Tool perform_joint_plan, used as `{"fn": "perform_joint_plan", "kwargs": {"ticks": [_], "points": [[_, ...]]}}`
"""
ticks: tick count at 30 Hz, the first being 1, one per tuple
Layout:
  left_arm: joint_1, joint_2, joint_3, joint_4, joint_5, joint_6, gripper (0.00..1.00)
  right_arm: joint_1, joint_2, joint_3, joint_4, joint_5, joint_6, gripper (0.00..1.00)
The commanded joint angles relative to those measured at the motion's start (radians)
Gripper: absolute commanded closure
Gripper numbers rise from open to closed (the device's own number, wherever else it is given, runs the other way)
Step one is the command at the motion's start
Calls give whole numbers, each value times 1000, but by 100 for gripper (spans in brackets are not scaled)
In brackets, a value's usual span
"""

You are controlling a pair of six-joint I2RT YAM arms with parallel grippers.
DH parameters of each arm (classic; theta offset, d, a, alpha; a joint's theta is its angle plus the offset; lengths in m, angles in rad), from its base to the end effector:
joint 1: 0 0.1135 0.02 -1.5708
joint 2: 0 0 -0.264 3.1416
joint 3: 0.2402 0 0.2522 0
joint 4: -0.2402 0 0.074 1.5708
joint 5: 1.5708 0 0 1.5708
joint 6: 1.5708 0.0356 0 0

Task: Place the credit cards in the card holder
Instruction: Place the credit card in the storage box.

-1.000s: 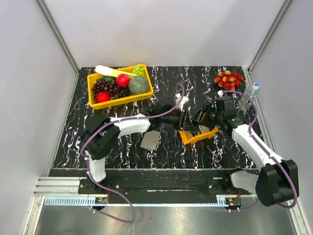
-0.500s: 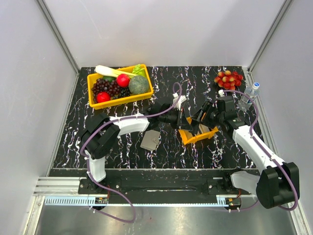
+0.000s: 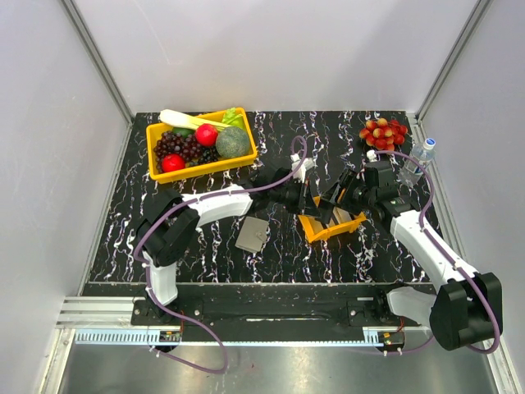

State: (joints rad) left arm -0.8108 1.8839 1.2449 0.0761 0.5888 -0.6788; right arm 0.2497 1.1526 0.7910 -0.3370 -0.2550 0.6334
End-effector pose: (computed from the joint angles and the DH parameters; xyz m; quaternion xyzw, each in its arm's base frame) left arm 0.2759 -0.3190 0.2114 0.1951 0.8269 -0.5000 0.1675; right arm 0.2363 0.0695 0.2545 0.1187 0.8928 0.2832 0.3295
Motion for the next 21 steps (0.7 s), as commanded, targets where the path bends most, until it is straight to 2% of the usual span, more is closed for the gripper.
{"fn": "perform_joint_plan", "kwargs": {"ticks": [1, 5, 8, 16, 17, 19, 21], "points": [[-5, 21, 57, -38, -59, 31, 100, 10, -33, 19, 43, -49, 2, 39], [-5, 11, 54, -53, -76, 44, 100, 10, -36, 31, 16, -18, -21, 47], [-5, 11, 62, -61, -75, 50, 100, 10, -37, 36, 16, -26, -26, 57], [-10, 9, 65, -70, -76, 64, 100, 10, -50, 27, 33, -35, -8, 54], [-11, 14, 68, -75, -79, 67, 100, 10, -56, 27, 39, -41, -8, 63], [-11, 20, 73, -100, -89, 70, 100, 10, -73, 24, 50, -49, -5, 100], [-10, 23, 68, -108, -101, 67, 99, 10, -83, 24, 46, -41, -6, 100]]}}
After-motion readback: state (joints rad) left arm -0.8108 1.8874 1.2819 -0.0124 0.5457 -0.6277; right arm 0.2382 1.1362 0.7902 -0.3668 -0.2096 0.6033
